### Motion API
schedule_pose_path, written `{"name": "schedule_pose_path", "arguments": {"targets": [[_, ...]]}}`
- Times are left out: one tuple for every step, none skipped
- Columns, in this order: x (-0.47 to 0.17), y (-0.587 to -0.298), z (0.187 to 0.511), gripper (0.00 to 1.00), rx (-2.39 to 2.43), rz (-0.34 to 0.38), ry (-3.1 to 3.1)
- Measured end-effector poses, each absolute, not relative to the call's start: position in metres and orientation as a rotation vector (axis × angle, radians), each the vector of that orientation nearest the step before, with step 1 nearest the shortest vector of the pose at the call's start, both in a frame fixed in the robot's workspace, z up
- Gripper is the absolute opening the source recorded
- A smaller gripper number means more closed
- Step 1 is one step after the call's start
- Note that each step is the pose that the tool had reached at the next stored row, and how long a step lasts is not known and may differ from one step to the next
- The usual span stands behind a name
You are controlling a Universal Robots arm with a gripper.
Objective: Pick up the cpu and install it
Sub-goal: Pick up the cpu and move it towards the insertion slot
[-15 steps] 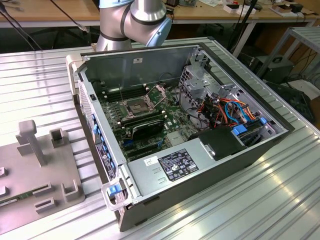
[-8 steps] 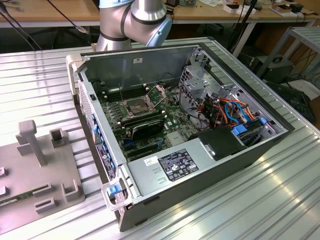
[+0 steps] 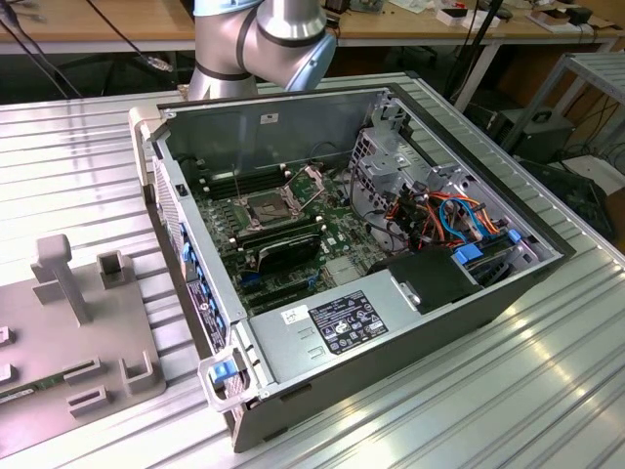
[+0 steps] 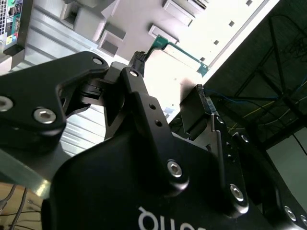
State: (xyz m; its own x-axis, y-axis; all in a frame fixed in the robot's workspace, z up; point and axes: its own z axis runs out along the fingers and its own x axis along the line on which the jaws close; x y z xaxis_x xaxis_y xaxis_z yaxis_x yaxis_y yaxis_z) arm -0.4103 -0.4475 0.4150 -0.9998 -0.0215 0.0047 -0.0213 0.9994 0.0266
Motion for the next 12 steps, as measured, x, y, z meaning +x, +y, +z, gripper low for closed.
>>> {"name": "schedule_pose_path", "arguments": {"targets": [[-0.408, -0.447, 0.415, 0.55, 0.034, -0.042, -3.136], [-0.406, -0.447, 0.415, 0.55, 0.034, -0.042, -3.136], [-0.403, -0.447, 0.415, 0.55, 0.033, -0.042, -3.136], [-0.401, -0.447, 0.415, 0.55, 0.033, -0.042, -3.136], [-0.398, -0.447, 0.415, 0.55, 0.033, -0.042, -3.136], [-0.396, -0.447, 0.415, 0.55, 0.033, -0.042, -3.136], [-0.387, -0.447, 0.415, 0.55, 0.033, -0.042, -3.136], [-0.374, -0.447, 0.415, 0.55, 0.034, -0.042, -3.136], [-0.363, -0.447, 0.415, 0.55, 0.033, -0.042, -3.136], [-0.36, -0.447, 0.415, 0.55, 0.033, -0.042, -3.136], [-0.357, -0.447, 0.415, 0.55, 0.033, -0.042, -3.136], [-0.353, -0.447, 0.415, 0.55, 0.033, -0.042, -3.136]]}}
